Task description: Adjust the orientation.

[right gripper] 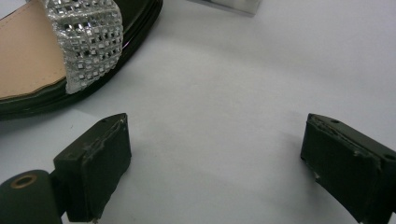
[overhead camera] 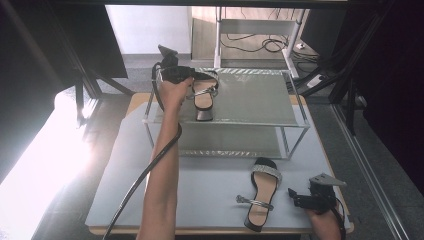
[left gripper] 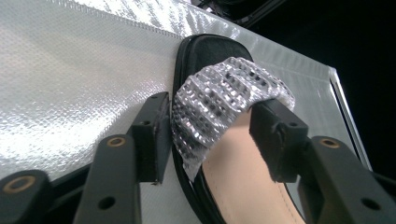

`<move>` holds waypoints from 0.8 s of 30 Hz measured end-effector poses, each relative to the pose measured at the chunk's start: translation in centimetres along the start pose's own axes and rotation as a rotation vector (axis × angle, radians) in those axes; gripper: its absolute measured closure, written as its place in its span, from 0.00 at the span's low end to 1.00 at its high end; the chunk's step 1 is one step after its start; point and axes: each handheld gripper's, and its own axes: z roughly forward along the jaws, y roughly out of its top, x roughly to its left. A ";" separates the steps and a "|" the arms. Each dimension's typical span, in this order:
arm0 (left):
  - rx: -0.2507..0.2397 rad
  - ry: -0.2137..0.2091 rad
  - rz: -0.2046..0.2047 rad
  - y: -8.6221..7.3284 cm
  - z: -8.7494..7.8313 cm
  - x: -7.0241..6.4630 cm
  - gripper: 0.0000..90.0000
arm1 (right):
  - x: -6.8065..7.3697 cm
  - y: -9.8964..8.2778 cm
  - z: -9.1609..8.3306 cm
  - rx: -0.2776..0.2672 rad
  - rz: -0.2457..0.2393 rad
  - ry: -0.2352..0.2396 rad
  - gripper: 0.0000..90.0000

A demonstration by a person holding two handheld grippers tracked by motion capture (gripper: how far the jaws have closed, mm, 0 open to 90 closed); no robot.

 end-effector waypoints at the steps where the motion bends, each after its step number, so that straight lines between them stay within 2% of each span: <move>1: 0.000 -0.002 0.006 0.0 -0.1 -0.1 0.48 | 0.0 0.0 0.0 0.000 0.000 0.000 0.09; 3: 0.004 0.003 0.019 -0.1 -0.2 -0.1 0.45 | 0.0 0.0 0.0 0.000 0.000 0.000 0.09; 4: 0.002 0.006 0.035 -0.2 -0.5 -0.2 0.40 | 0.0 0.0 0.0 0.000 0.000 0.000 0.09; 8: 0.008 -0.004 0.051 -0.4 -0.8 -0.2 0.29 | 0.0 0.0 0.0 0.000 0.000 0.000 0.09; 9: 0.010 -0.007 0.077 -0.6 -1.1 -0.3 0.25 | 0.0 0.0 0.0 0.000 0.001 0.000 0.09; 13: 0.009 -0.008 0.091 -0.8 -1.4 -0.3 0.22 | 0.0 0.0 0.0 0.000 0.002 0.000 0.09; 15: 0.024 -0.014 0.124 -1.1 -1.8 -0.4 0.17 | 0.0 0.0 0.0 0.000 0.002 0.000 0.09; 17: 0.025 -0.010 0.135 -1.2 -2.0 -0.4 0.16 | 0.0 0.0 0.0 0.000 0.002 0.000 0.09; 19: 0.010 -0.015 0.143 -1.5 -2.6 -0.3 0.15 | 0.0 0.0 0.0 0.000 0.001 0.000 0.09; 22: -0.001 0.001 0.157 -1.6 -3.2 -0.2 0.08 | 0.0 0.0 0.0 0.000 0.001 0.000 0.09; 23: -0.009 0.022 0.181 -1.7 -3.8 -0.2 0.06 | 0.0 0.0 0.0 0.000 0.001 -0.001 0.09; 24: -0.009 0.022 0.181 -1.7 -3.8 -0.2 0.04 | 0.0 0.0 0.0 0.000 0.001 -0.001 0.09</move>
